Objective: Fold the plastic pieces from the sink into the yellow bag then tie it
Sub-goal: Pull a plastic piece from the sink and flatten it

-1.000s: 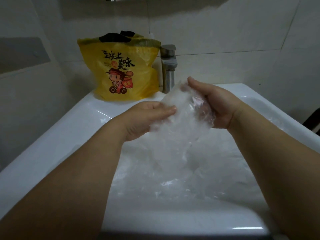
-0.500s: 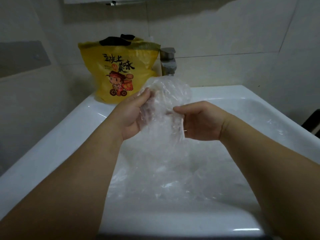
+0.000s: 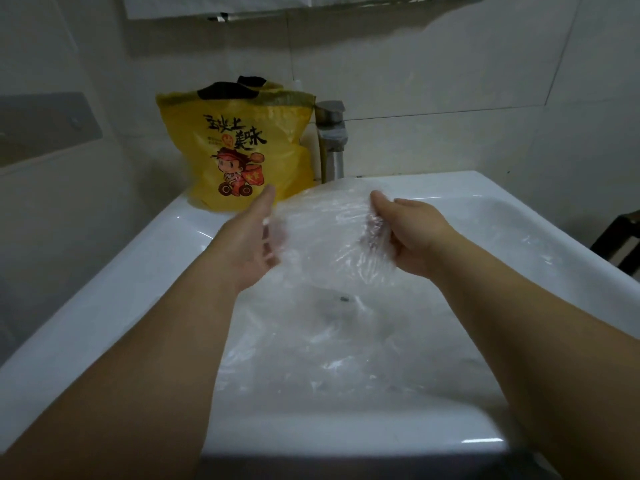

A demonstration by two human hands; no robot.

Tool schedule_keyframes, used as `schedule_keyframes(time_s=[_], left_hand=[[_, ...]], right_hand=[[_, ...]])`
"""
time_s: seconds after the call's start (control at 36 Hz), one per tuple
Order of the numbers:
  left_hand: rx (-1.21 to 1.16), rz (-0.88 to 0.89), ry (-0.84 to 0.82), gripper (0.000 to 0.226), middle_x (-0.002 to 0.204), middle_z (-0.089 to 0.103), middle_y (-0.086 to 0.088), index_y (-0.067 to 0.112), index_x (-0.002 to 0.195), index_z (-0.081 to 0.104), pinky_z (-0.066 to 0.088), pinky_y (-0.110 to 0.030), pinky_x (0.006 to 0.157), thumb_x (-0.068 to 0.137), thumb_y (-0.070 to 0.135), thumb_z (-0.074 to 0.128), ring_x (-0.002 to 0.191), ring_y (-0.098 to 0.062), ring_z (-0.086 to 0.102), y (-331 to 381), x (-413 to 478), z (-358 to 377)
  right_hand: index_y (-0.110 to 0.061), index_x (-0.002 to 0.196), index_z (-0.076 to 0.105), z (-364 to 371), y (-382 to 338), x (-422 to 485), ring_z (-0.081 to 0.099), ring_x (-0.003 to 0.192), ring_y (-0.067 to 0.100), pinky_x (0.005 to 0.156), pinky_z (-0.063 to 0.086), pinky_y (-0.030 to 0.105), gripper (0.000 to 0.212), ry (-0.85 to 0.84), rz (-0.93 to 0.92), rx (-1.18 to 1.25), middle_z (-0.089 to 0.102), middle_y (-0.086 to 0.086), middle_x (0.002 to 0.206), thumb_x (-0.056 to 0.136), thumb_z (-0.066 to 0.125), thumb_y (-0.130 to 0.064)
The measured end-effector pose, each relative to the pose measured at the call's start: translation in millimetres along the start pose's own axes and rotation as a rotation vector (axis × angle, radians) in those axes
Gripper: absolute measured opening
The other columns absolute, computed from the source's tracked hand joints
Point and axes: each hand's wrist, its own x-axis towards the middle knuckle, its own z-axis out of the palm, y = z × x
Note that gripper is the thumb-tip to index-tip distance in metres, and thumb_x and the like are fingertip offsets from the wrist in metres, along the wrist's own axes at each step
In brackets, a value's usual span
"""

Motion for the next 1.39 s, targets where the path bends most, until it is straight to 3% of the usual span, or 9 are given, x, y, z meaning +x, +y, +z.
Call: schedule_keyframes(time_s=[0.14,0.22,0.44,0.56,0.69,0.86,1.17,1.28,1.39], left_hand=[[0.077,0.010,-0.083,0.014,0.072,0.068,0.003,0.018,0.105,0.059,0.047,-0.023,0.065,0.092,0.021,0.063,0.071,-0.011,0.057,-5.2,-13.1,9.1],[-0.068,0.144,-0.001,0.039,0.077,0.066,0.008,0.029,0.125,0.050,0.046,-0.023,0.071,0.092,0.013,0.062,0.072,-0.005,0.057,-0.5,-10.8,4.2],[-0.088,0.203,-0.192,0.053,0.107,0.059,0.001,0.031,0.113,0.060,0.043,-0.017,0.057,0.087,-0.013,0.046,0.065,-0.006,0.053,6.6,-19.4,-1.2],[-0.049,0.202,-0.214,0.047,0.107,0.060,0.001,0.023,0.115,0.061,0.042,-0.021,0.065,0.087,-0.011,0.045,0.071,-0.008,0.051,8.2,-21.6,0.5],[0.214,0.339,0.044,0.016,0.085,0.058,0.006,0.022,0.102,0.066,0.048,-0.025,0.077,0.089,0.013,0.064,0.078,-0.008,0.053,7.1,-14.8,-1.2],[0.556,0.569,0.148,0.033,0.084,0.055,0.011,0.021,0.113,0.064,0.045,-0.017,0.081,0.083,0.013,0.074,0.082,-0.005,0.054,-3.6,-9.9,-4.3],[0.793,0.671,0.251,0.033,0.076,0.047,0.009,0.020,0.111,0.068,0.038,-0.011,0.064,0.080,0.022,0.078,0.069,-0.004,0.047,-5.2,-12.9,-5.9],[0.876,0.676,0.284,0.020,0.076,0.050,0.015,0.022,0.097,0.065,0.037,-0.017,0.062,0.081,0.026,0.077,0.069,-0.004,0.048,-4.0,-15.4,-5.9],[0.707,0.596,0.249,0.016,0.081,0.055,0.012,0.020,0.080,0.061,0.042,-0.020,0.066,0.081,0.021,0.077,0.078,-0.007,0.051,-0.9,-13.5,-4.2]], right_hand=[[-0.007,0.144,0.037,-1.7,-0.4,-1.9,0.066,0.084,0.022,0.071,0.058,0.036,0.054,0.050,0.046,0.126,0.065,0.012,0.105,0.096,0.057,-0.024],[-0.029,0.153,0.010,-4.3,-3.8,-6.8,0.066,0.057,0.012,0.050,0.052,0.024,0.071,0.003,0.032,0.263,0.061,0.007,0.102,0.098,0.051,-0.013],[-0.019,0.111,0.060,-4.5,-12.6,-11.2,0.060,0.070,0.016,0.063,0.049,0.028,0.019,-0.226,-0.001,0.274,0.060,0.004,0.091,0.096,0.051,-0.011],[-0.008,0.130,0.054,-6.5,-11.3,-10.1,0.066,0.094,0.026,0.079,0.057,0.030,0.044,-0.175,-0.049,0.085,0.060,0.015,0.120,0.089,0.054,0.009],[-0.007,0.136,0.051,-6.6,-6.3,-9.3,0.064,0.101,0.028,0.095,0.052,0.040,0.055,-0.085,-0.145,-0.248,0.057,0.014,0.128,0.085,0.063,0.008],[-0.014,0.135,0.053,-8.2,-0.5,-4.5,0.060,0.098,0.018,0.072,0.048,0.016,0.048,0.060,-0.265,-0.502,0.056,0.003,0.118,0.089,0.065,-0.005],[-0.012,0.129,0.057,-9.0,5.4,0.3,0.060,0.103,0.023,0.090,0.049,0.029,0.036,0.147,-0.358,-0.756,0.062,0.007,0.120,0.093,0.060,-0.015],[-0.013,0.122,0.060,-9.1,4.5,-1.0,0.060,0.096,0.021,0.078,0.045,0.025,0.027,0.148,-0.367,-0.804,0.063,0.005,0.109,0.095,0.056,-0.020],[-0.016,0.098,0.058,-7.7,-0.1,-2.3,0.058,0.084,0.019,0.071,0.051,0.028,0.006,0.090,-0.288,-0.495,0.059,0.001,0.089,0.095,0.056,-0.021]])
